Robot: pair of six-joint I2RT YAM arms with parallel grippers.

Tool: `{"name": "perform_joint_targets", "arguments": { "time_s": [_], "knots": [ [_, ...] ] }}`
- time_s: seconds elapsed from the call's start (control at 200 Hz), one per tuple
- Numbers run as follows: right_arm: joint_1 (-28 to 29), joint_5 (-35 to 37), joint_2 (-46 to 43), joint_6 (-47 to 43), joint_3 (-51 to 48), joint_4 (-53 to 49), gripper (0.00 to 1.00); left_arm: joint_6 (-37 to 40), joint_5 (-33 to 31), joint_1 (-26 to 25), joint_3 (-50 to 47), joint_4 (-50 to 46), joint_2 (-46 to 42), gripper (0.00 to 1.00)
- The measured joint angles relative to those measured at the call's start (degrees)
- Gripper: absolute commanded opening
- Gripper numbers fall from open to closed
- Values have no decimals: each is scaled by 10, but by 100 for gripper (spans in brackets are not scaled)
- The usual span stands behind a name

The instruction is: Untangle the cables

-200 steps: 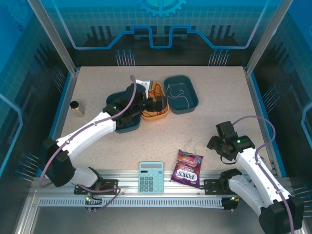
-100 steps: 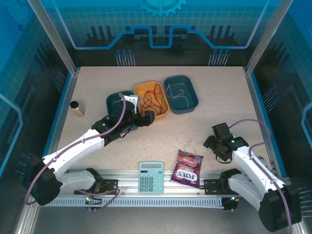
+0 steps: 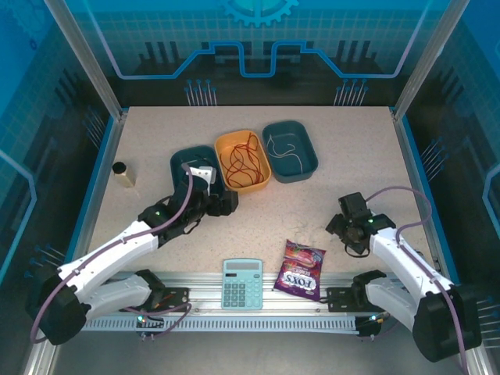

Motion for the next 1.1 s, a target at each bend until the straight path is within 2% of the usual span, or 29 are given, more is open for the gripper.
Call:
{"name": "perform_joint_targets", "arguments": {
  "time_s": [0.18,0.355,0.59,0.71,0.921,1.101],
  "knots": [
    [0,25,-40,15,26,-59,96,0,-4,0,0,-2,-2,99],
    [0,26,-47,43,3,-74,97,4,-4,0,0,-2,1,99],
    [0,4,-8,68,-29,-26,96,12,-10,0,0,-7,6,99],
    [-1,-3,25,71,-29,8,83,16,-15,0,-1,-7,6,99],
    [-3,-10,36,63,-29,53,38,16,-21,0,-4,-7,6,99],
    [-4,-9,-3,46,-30,71,20,17,-26,0,-8,-11,6,99]
  ]
}}
